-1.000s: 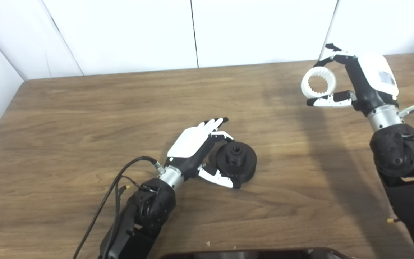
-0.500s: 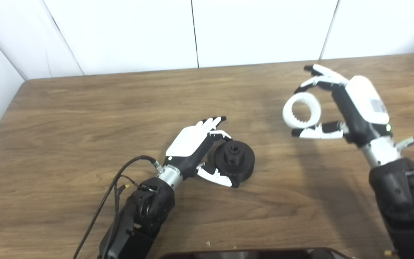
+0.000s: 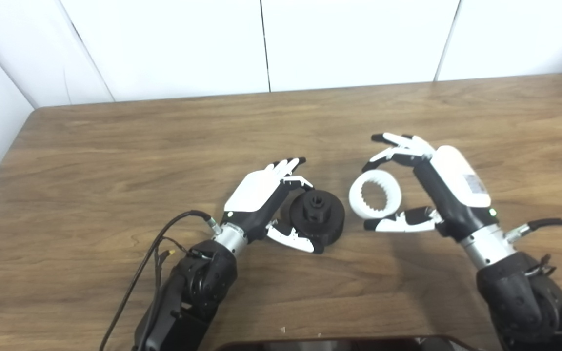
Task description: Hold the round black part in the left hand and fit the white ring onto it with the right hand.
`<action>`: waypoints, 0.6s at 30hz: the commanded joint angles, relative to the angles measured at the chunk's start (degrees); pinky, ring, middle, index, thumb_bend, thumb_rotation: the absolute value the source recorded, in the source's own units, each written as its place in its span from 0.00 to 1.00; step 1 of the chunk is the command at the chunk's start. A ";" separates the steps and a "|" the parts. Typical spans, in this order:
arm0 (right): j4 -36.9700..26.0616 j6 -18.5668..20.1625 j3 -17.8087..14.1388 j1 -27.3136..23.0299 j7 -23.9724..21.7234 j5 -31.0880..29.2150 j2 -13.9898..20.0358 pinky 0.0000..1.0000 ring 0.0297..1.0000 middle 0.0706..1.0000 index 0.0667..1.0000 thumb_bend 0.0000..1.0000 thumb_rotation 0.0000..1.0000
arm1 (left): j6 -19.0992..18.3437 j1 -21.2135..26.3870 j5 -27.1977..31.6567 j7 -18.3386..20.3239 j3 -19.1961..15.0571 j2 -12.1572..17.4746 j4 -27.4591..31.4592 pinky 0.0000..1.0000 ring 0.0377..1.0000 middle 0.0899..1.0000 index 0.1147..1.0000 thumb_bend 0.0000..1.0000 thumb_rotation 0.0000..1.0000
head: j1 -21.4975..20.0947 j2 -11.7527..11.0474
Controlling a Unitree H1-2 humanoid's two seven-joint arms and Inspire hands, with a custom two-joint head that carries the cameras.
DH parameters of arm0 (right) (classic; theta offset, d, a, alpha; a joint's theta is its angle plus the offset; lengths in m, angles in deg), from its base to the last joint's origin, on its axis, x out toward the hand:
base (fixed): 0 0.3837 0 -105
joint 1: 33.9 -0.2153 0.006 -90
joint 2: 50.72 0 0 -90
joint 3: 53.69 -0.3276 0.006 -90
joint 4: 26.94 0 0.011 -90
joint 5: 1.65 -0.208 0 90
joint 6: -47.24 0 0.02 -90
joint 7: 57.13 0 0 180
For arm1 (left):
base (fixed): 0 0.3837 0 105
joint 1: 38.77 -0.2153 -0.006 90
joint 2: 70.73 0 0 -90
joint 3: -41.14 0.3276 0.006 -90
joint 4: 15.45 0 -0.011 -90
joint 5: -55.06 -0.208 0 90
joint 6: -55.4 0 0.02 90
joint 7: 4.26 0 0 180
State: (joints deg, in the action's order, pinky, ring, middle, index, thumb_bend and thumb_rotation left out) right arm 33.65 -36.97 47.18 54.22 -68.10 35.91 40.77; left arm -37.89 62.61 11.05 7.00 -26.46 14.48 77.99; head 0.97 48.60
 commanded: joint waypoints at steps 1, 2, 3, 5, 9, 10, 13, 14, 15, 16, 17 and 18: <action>-0.02 -2.18 0.58 -2.09 0.44 0.66 -0.94 0.88 0.86 0.85 0.46 0.52 0.15 | 0.73 2.16 0.33 -0.56 -0.31 0.07 0.86 1.00 1.00 1.00 0.56 0.98 0.40 | 0.06 0.09; 0.46 -2.12 0.97 -2.28 0.29 0.68 -1.20 0.87 0.85 0.85 0.46 0.52 0.15 | 0.68 2.13 0.34 -0.52 -0.25 -0.02 0.90 1.00 1.00 1.00 0.56 0.98 0.40 | 0.09 0.17; 0.74 -2.08 1.21 -2.39 0.20 0.66 -1.35 0.88 0.86 0.86 0.46 0.52 0.16 | 0.61 2.10 0.33 -0.48 -0.20 -0.08 0.96 1.00 1.00 1.00 0.56 0.98 0.40 | 0.10 0.18; 1.50 -1.95 1.71 -2.83 0.12 0.80 -1.78 0.88 0.86 0.86 0.46 0.52 0.16 | 0.60 2.07 0.24 -0.54 -0.08 -0.23 0.92 1.00 1.00 1.00 0.55 0.98 0.40 | 0.27 0.31; 3.03 -1.49 2.58 -3.83 -0.16 0.89 -2.87 0.91 0.87 0.87 0.46 0.52 0.15 | 0.29 2.09 -0.05 -0.28 0.22 -0.42 0.65 1.00 1.00 1.00 0.55 0.98 0.40 | 0.50 0.51; 3.42 -1.44 2.75 -4.17 -0.19 0.94 -3.13 0.91 0.87 0.87 0.46 0.52 0.15 | 0.25 2.05 -0.06 -0.28 0.28 -0.48 0.62 1.00 1.00 1.00 0.55 0.98 0.39 | 0.59 0.58; 4.51 -1.35 3.31 -5.16 -0.29 1.49 -3.77 0.92 0.87 0.87 0.46 0.52 0.15 | 0.21 1.97 -0.17 -0.32 0.45 -0.56 0.50 1.00 1.00 1.00 0.55 0.98 0.38 | 0.63 0.62; 4.94 -1.35 3.48 -5.53 -0.30 1.63 -3.93 0.92 0.87 0.87 0.46 0.52 0.15 | 0.16 1.95 -0.19 -0.27 0.53 -0.63 0.52 1.00 1.00 1.00 0.55 0.98 0.38 | 0.62 0.69; 5.43 -1.28 3.69 -5.97 -0.39 1.85 -4.10 0.92 0.87 0.87 0.46 0.52 0.15 | 0.20 1.94 -0.14 -0.25 0.58 -0.67 0.50 1.00 1.00 1.00 0.55 0.98 0.38 | 0.62 0.69; 5.86 -1.21 3.87 -6.39 -0.49 2.05 -4.22 0.92 0.87 0.87 0.46 0.52 0.15 | 0.27 1.93 -0.07 -0.26 0.63 -0.71 0.49 1.00 1.00 1.00 0.55 0.98 0.39 | 0.68 0.67; 6.36 -1.11 4.06 -6.86 -0.56 2.25 -4.36 0.92 0.87 0.87 0.46 0.52 0.15 | 0.40 1.95 -0.09 -0.36 0.71 -0.73 0.46 1.00 1.00 1.00 0.55 0.98 0.39 | 0.78 0.66; 6.92 -0.99 4.28 -7.34 -0.64 2.34 -4.53 0.92 0.87 0.87 0.46 0.52 0.16 | 0.52 1.98 -0.19 -0.45 0.80 -0.72 0.44 1.00 1.00 1.00 0.55 0.98 0.40 | 0.78 0.66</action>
State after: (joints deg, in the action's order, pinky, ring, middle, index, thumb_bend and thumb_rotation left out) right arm 40.99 -36.95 51.46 49.63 -68.73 37.94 36.82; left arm -38.05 62.62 11.07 7.05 -25.80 13.85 77.98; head 1.67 49.22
